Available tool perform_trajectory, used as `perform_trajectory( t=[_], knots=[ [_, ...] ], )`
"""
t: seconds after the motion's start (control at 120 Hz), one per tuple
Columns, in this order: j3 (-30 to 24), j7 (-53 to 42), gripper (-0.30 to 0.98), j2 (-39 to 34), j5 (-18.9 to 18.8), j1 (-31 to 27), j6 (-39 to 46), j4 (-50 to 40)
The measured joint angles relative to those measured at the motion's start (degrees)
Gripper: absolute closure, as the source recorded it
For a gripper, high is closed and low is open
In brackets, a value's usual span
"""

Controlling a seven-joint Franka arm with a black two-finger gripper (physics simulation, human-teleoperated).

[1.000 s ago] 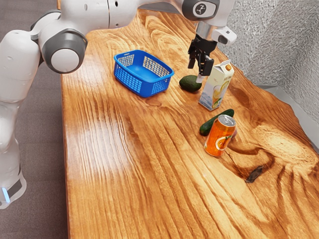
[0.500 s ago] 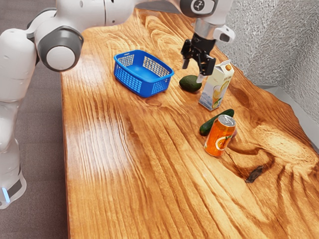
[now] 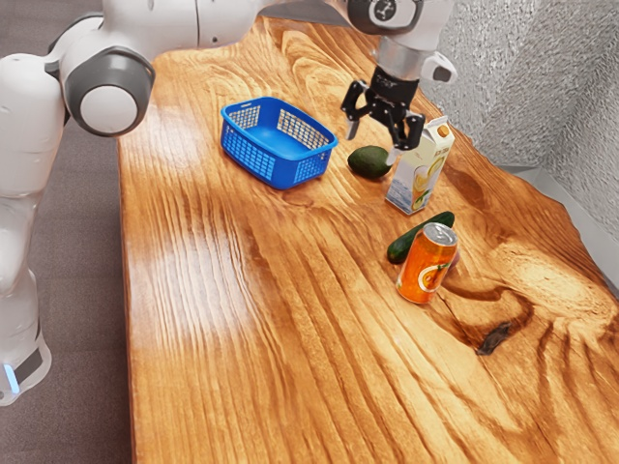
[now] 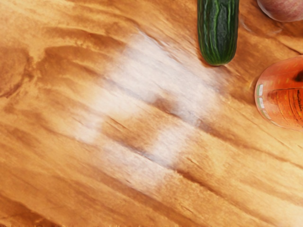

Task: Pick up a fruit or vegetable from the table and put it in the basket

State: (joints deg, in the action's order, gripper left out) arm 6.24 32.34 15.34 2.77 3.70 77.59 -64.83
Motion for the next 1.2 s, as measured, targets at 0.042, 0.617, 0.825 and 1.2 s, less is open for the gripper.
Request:
perform_trajectory(
  t=[0.042,0.617,0.825,1.2],
  knots=[
    [-0.22,1.19,0.0,0.21,-0.04,0.18,0.02,0.02],
    [-2.3,7.95,0.0,15.79,-0.05,-0.08,4.7,17.72],
    [-1.42,6.68,0.0,19.57,-1.43,-0.33,9.88,17.82],
    [0.39,4.02,0.0,20.44,-2.76,-1.15,14.41,17.39]
  ],
)
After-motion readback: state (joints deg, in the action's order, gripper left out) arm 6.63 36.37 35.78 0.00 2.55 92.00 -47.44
